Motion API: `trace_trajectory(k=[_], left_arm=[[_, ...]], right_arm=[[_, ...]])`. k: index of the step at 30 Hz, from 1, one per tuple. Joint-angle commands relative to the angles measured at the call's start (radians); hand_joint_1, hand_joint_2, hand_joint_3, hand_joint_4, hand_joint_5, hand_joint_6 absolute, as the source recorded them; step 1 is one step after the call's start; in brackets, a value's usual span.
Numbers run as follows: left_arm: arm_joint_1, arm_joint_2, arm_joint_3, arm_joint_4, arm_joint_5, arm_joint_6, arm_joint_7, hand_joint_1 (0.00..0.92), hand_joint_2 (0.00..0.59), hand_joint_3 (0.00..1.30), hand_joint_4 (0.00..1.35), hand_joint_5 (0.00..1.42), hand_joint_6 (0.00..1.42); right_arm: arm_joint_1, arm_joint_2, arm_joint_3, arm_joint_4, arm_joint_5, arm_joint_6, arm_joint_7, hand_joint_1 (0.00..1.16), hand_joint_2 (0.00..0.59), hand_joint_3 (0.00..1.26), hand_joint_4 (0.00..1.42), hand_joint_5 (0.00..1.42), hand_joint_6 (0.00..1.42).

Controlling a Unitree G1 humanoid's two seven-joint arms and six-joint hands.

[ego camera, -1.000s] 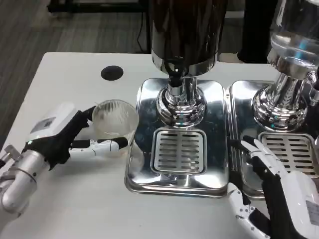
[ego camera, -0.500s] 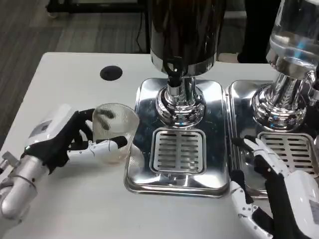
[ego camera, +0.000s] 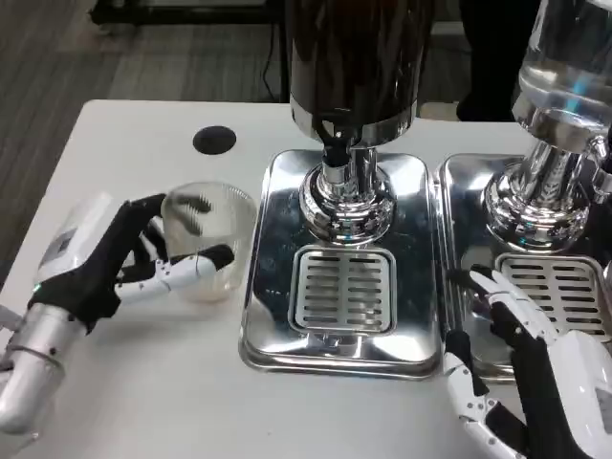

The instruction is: Grasp the cup under the faucet to collect the drink, then remove the cup.

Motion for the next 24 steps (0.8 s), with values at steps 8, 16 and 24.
trace_trajectory(k=[8,16,24], left_arm=[[-0.056,-0.076,-0.003,-0.015,-0.014,-0.027,-0.051,0.275,0.206,0.45,0.55,0.82,1.05],[-0.084,-0.128,-0.047,0.013,0.008,-0.005,-0.065,0.272,0.204,0.46,0.56,0.82,1.07],[-0.097,-0.165,-0.082,0.03,0.025,0.018,-0.073,0.271,0.204,0.46,0.56,0.82,1.06]], right_arm=[[0.022,0.015,-0.005,-0.027,0.0,-0.014,-0.007,0.42,0.499,0.24,0.15,0.16,0.36],[0.05,0.034,-0.007,-0.053,-0.01,-0.009,-0.012,0.42,0.499,0.24,0.15,0.16,0.35],[0.063,0.045,-0.007,-0.065,-0.018,-0.008,-0.011,0.42,0.499,0.24,0.15,0.16,0.35]])
